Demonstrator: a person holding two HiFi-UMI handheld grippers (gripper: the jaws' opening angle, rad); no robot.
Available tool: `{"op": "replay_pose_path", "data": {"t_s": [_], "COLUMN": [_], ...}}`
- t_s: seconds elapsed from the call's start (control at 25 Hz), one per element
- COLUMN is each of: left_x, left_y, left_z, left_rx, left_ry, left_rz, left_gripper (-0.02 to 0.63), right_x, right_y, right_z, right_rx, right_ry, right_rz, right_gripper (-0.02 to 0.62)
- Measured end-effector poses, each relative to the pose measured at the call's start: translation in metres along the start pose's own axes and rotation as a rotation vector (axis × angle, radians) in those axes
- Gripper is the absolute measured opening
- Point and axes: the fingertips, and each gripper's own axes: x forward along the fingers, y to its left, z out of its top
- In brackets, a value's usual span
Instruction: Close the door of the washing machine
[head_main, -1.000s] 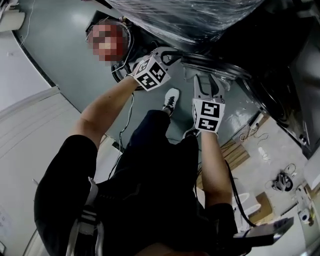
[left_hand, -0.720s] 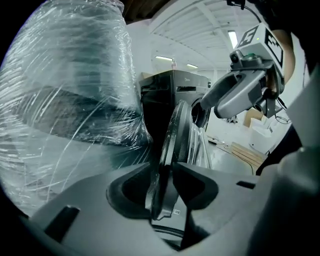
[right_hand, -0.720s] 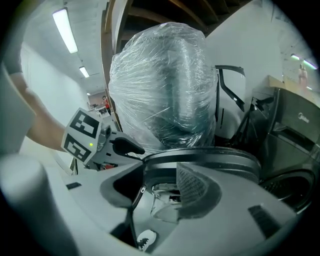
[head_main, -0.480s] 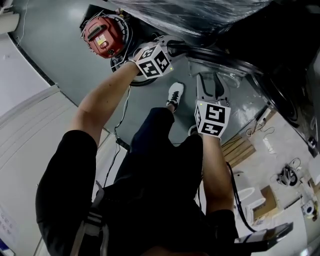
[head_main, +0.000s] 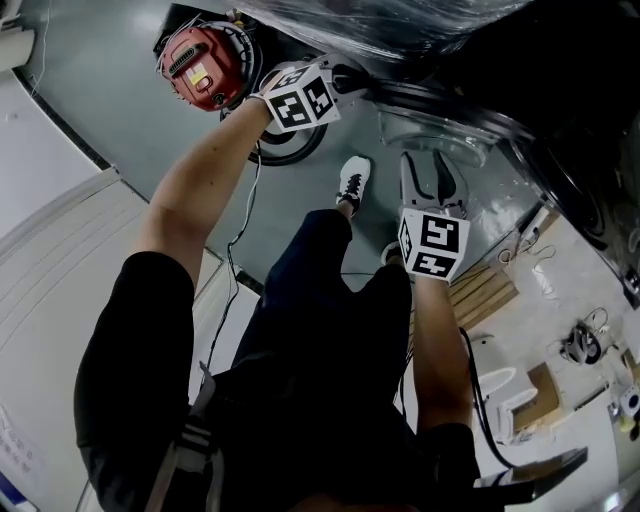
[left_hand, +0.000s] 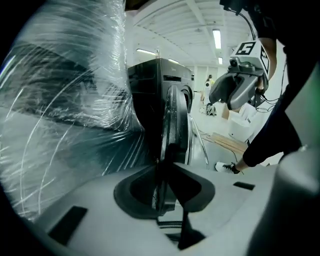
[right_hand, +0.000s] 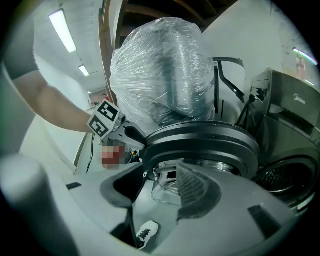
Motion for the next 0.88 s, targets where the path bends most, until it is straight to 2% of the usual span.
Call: {"op": "replay_pose_path", "data": {"t_s": [0.2, 0.4, 0.56, 0.88], "left_x": [-0.001, -0.004, -0.003, 0.002], "left_y": [-0.011, -0.032, -0.06, -0.128], "left_z": [0.0, -0.002, -0.004, -0.005], "left_rx": [0.027, -0.013, -0.006, -0.068], "left_ry": [0.032, 0.038, 0.05, 0.081], "left_rz": [0.005, 0.029, 0.043, 0.015], "left_gripper": [0.069, 0.067, 0.067, 0.069], "right_x": [-0.013, -0.029, -0.04, -0.075], "right_y": [-0.003, -0.008, -0.007, -0.02], "right_z": [-0.001, -0.008, -0.022, -0.057], "right_rx": [0.019, 0.024, 0.033, 0.047], "right_ry": [0.002, -0.001, 0.005, 0.016], "right_rz": [-0.002, -0.009, 0.01, 0.027], "right_gripper": [0.212, 0.207, 0.206, 0.204]}}
